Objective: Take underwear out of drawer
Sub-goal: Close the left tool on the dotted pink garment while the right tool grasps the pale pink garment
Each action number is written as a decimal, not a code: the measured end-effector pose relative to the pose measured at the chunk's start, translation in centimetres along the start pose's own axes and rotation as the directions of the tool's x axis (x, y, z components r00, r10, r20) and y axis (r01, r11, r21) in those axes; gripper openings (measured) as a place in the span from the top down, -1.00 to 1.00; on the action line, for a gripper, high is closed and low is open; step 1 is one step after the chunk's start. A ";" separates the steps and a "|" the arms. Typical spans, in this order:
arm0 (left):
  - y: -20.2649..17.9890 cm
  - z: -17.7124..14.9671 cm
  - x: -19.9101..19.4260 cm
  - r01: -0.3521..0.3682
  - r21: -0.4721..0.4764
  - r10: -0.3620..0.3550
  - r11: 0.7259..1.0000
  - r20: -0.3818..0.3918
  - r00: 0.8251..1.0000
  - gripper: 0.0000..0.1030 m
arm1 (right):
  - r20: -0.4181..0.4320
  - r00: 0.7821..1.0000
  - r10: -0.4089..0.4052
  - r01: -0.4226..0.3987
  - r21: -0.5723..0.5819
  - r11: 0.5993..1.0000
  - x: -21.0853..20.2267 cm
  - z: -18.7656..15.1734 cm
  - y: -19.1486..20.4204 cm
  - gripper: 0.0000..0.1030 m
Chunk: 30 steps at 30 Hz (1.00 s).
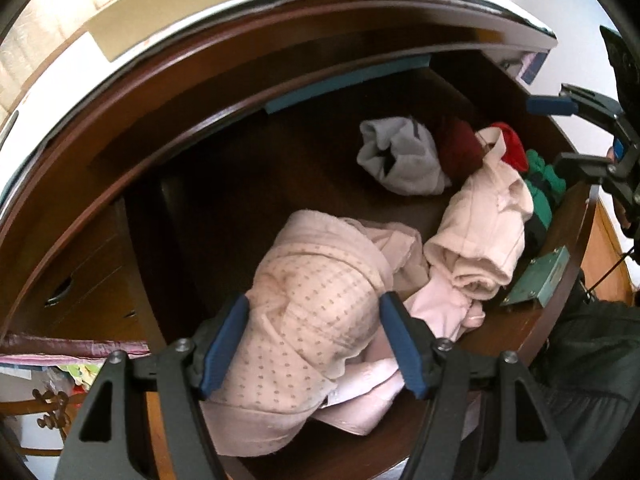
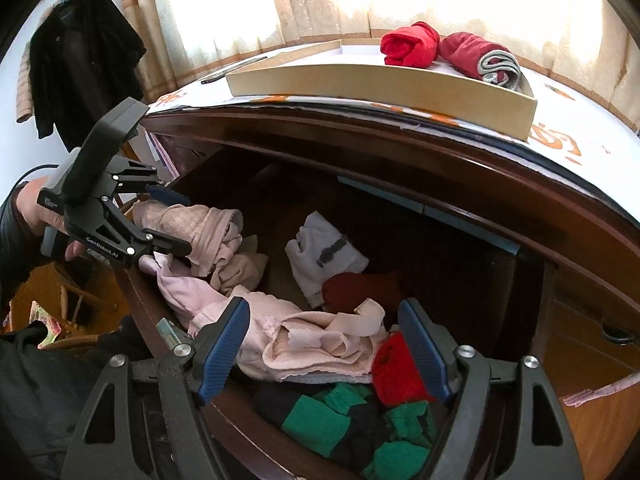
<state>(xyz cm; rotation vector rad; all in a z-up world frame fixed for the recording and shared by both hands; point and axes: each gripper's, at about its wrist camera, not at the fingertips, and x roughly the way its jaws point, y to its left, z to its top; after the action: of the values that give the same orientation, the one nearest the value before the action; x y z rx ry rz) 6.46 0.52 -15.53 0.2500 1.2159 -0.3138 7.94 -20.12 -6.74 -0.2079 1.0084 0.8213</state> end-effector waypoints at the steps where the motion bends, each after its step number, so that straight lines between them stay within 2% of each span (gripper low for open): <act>1: 0.0 0.1 0.1 -0.001 0.014 0.001 1.000 -0.012 1.000 -0.34 | -0.001 1.000 0.001 -0.001 0.000 1.000 0.1 0.0 0.0 -0.52; 9: -0.5 0.8 2.2 -0.028 0.063 0.033 0.998 -0.075 0.997 -0.40 | -0.018 1.000 -0.002 0.001 -0.030 1.000 0.8 -0.5 0.6 -0.52; 13: -0.2 0.7 2.6 -0.017 0.053 0.020 0.998 -0.071 0.997 -0.39 | -0.025 1.000 -0.008 0.007 -0.040 0.999 0.9 -0.6 0.6 -0.52; 16: 0.6 0.5 2.4 -0.008 0.033 0.009 0.999 -0.051 0.999 -0.18 | -0.030 0.999 -0.012 0.011 -0.046 0.999 0.9 -0.6 0.4 -0.52; 18: 1.3 0.2 1.9 0.011 0.003 -0.011 1.000 -0.033 0.999 -0.01 | -0.033 0.999 -0.013 0.011 -0.051 0.999 1.0 -0.6 0.3 -0.52; 23: 1.8 -0.2 1.1 0.047 -0.063 -0.045 0.997 0.023 0.999 0.19 | -0.052 0.998 -0.021 0.015 -0.108 0.994 1.2 -0.2 0.4 -0.52; 26: 2.0 -0.3 -0.4 0.058 -0.116 -0.048 0.992 0.090 0.995 0.20 | -0.076 0.997 -0.024 0.011 -0.170 0.985 1.5 0.2 0.5 -0.52; 30: 2.0 -0.1 -2.3 0.092 -0.160 -0.061 0.983 0.187 0.980 0.20 | -0.121 0.992 -0.027 -0.004 -0.251 0.968 2.3 0.8 0.8 -0.52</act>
<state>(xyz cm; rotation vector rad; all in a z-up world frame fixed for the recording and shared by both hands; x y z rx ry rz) 6.42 2.64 -13.34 0.0273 1.0657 -0.2927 8.52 -18.00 -8.01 -0.4857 1.0166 0.9337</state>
